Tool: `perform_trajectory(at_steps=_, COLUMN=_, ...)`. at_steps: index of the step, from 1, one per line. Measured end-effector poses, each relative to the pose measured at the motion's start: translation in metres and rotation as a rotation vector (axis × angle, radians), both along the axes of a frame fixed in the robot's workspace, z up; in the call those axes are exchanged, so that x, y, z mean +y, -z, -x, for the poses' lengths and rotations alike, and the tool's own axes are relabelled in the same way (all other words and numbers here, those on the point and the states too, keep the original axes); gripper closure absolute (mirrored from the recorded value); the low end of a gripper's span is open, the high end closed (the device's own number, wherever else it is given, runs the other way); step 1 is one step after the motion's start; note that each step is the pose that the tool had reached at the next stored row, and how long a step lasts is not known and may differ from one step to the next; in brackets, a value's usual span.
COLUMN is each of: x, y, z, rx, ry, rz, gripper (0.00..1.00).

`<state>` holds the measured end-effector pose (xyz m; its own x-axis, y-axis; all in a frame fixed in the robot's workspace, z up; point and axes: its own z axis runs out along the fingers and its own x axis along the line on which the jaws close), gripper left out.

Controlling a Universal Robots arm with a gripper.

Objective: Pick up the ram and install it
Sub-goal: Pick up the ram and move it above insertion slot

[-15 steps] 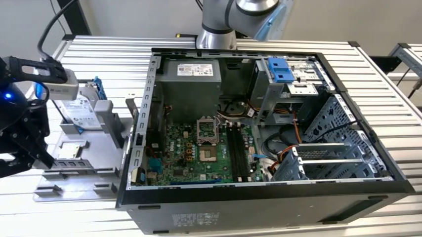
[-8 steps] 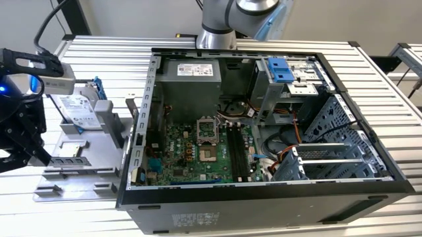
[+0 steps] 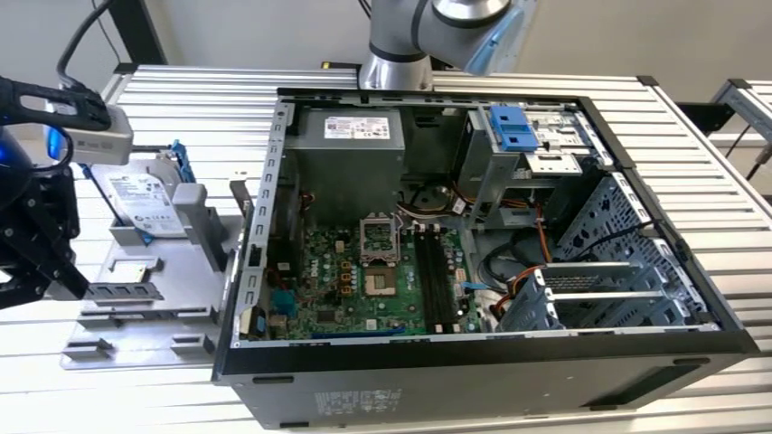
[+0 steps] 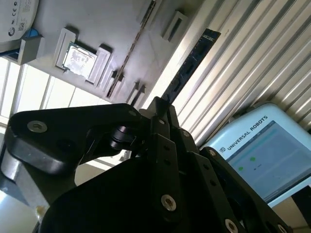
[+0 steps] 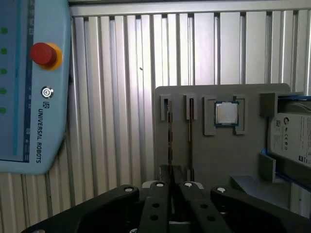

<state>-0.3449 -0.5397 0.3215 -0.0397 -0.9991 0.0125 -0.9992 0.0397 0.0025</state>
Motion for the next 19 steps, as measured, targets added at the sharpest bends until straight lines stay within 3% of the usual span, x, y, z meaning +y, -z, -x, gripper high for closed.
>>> perform_trajectory(at_steps=19, x=0.0, y=-0.0178, z=0.0, rx=0.0, ry=0.0, rz=0.0006, gripper=1.0)
